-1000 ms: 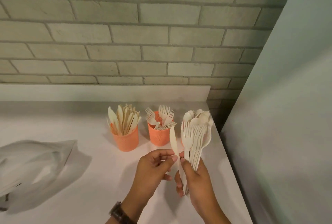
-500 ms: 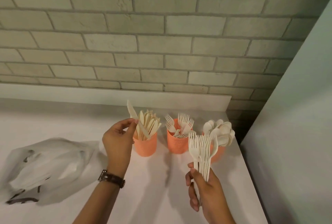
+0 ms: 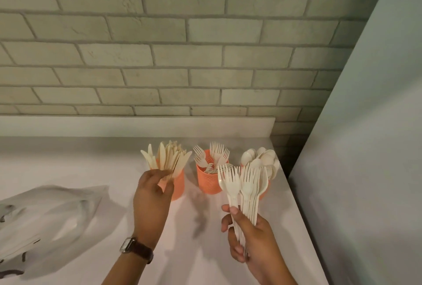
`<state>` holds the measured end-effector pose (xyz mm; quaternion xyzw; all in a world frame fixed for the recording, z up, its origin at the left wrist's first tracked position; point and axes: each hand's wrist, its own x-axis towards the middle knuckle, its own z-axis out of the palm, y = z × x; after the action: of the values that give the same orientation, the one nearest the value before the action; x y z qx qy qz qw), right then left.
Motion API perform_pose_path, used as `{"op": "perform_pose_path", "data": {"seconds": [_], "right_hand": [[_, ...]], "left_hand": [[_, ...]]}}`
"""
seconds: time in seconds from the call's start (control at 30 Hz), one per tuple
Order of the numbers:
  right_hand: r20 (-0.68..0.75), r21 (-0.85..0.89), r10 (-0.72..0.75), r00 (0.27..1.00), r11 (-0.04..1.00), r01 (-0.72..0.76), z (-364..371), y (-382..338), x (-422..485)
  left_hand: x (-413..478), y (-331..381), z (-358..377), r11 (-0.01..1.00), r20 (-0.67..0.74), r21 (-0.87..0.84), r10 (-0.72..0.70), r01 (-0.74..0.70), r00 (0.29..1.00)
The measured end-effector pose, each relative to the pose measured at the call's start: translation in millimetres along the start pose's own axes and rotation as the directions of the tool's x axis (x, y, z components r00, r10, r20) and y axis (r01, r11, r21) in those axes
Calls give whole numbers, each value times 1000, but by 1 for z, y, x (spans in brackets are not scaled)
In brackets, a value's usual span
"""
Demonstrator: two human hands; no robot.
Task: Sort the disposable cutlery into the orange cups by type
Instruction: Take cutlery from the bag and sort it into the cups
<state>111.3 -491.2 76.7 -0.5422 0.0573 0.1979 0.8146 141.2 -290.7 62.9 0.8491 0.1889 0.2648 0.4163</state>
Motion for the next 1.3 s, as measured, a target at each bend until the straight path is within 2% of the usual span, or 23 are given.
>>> {"op": "perform_pose_path", "data": {"seconds": [0.03,0.1,0.17,0.23,0.4,0.53,0.57,0.63,0.67,0.7,0.73,0.77,0.8,0.83,0.9,0.97,1.03,1.1,1.17,1.23,1.3], "right_hand": [[8,3,-3,1000,1000,3,0,-1,-1],[25,5,-1,1000,1000,1,1,-2,-2],[45,-25,-12,999,1000,13,1,-1,-3],[64,-89,-35,997,995,40,3,1,-4],[12,-396,-52,999,917,53,5,3,-5],[-60,-557,-198,978,820,132,12,8,-2],[-30,-587,-216,976,794,158,18,11,-4],[53,-670,-368,928,676,306,13,25,-14],[19,-653,-385,923,694,303,11,30,-15],[97,-657,-400,911,662,361,12,34,-19],[162,-592,-315,935,728,348,13,30,-22],[121,-620,-314,942,717,319,16,22,-21],[87,-714,-272,958,653,250,21,21,-11],[150,-736,-280,948,608,296,16,18,-12],[223,-589,-242,944,739,328,12,14,-11],[260,-377,-177,949,886,268,11,9,-12],[243,-259,-126,962,947,189,10,9,-11],[225,-253,-69,972,959,127,12,11,-12],[181,-288,-24,983,954,77,14,14,-12],[134,-299,-17,991,953,57,15,18,-13],[92,-277,-31,995,959,55,14,21,-14]], "left_hand": [[-10,7,-1,997,24,-71,1,1,1000],[-29,22,0,977,158,-206,-27,60,987],[-46,41,1,921,338,-333,-85,204,937],[-57,56,1,875,434,-396,-89,279,897],[-70,73,2,872,533,-387,-53,299,845],[-82,77,4,916,593,-282,-66,284,802],[-86,80,5,914,617,-278,-65,295,784],[-92,87,9,879,638,-308,-93,364,765],[-92,86,11,868,638,-315,-107,384,763],[-91,84,12,860,619,-324,-122,394,776],[-89,79,12,848,624,-329,-135,415,770],[-85,79,11,824,628,-343,-155,450,763],[-80,76,9,802,652,-354,-157,481,741],[-75,72,8,763,682,-374,-160,527,714],[-64,65,2,665,765,-418,-108,618,634],[-55,59,-4,569,837,-427,-46,703,546],[-51,53,-7,522,868,-421,-6,742,497],[-52,52,-11,550,879,-400,2,733,477],[-54,54,-12,620,876,-382,5,686,483],[-55,53,-11,677,859,-375,-2,633,512],[-56,51,-11,687,845,-411,40,600,533]]}}
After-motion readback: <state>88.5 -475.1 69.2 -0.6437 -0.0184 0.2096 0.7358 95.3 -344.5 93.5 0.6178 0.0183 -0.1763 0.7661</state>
